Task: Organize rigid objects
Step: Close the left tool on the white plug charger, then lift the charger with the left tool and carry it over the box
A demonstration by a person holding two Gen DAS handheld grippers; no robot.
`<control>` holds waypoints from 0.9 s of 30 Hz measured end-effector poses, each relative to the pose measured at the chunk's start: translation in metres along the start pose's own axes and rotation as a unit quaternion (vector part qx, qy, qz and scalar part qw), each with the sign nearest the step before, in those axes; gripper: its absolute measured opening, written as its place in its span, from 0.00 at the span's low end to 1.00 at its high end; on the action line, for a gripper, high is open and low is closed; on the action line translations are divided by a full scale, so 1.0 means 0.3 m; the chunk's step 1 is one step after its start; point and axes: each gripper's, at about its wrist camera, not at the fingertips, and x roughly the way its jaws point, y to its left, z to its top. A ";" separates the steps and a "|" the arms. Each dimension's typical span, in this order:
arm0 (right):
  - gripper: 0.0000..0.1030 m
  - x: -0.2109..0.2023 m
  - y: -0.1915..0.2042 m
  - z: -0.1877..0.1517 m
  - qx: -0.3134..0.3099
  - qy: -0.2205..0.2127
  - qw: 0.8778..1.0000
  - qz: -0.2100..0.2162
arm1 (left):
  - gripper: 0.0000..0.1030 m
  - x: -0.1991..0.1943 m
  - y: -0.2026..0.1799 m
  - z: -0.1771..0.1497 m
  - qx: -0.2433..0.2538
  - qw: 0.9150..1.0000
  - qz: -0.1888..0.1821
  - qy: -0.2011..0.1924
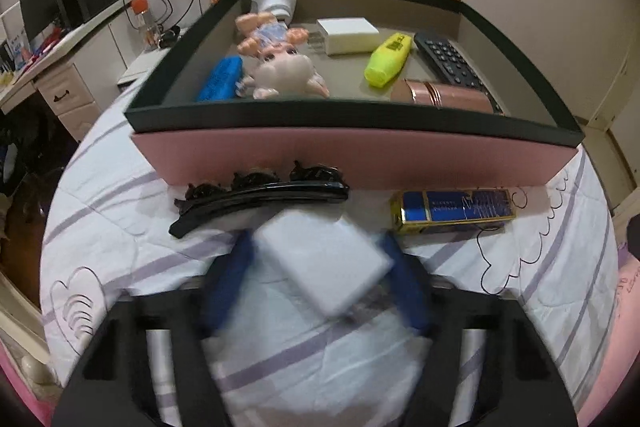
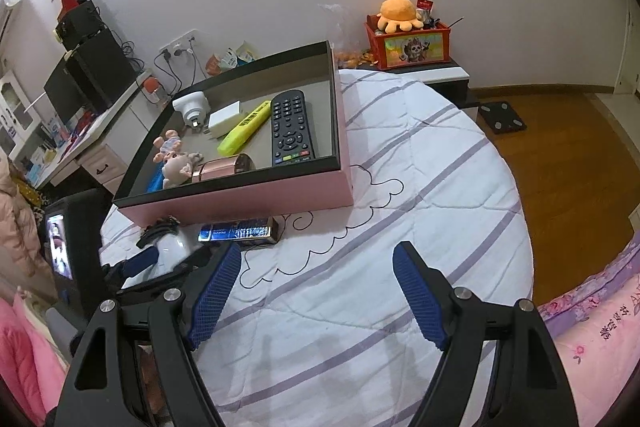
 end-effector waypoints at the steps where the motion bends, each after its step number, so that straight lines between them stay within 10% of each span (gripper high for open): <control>1: 0.78 0.001 0.001 0.001 0.000 0.001 1.000 0.000 | 0.58 0.000 0.013 -0.002 0.001 1.000 -0.014 0.004; 14: 0.78 -0.031 0.049 -0.009 -0.012 -0.008 1.000 0.009 | 0.58 -0.148 0.057 -0.058 0.020 0.999 -0.051 -0.002; 27: 0.78 -0.029 0.033 0.060 -0.007 -0.029 1.000 0.009 | 0.58 -0.246 -0.026 0.215 0.053 0.993 -0.083 -0.066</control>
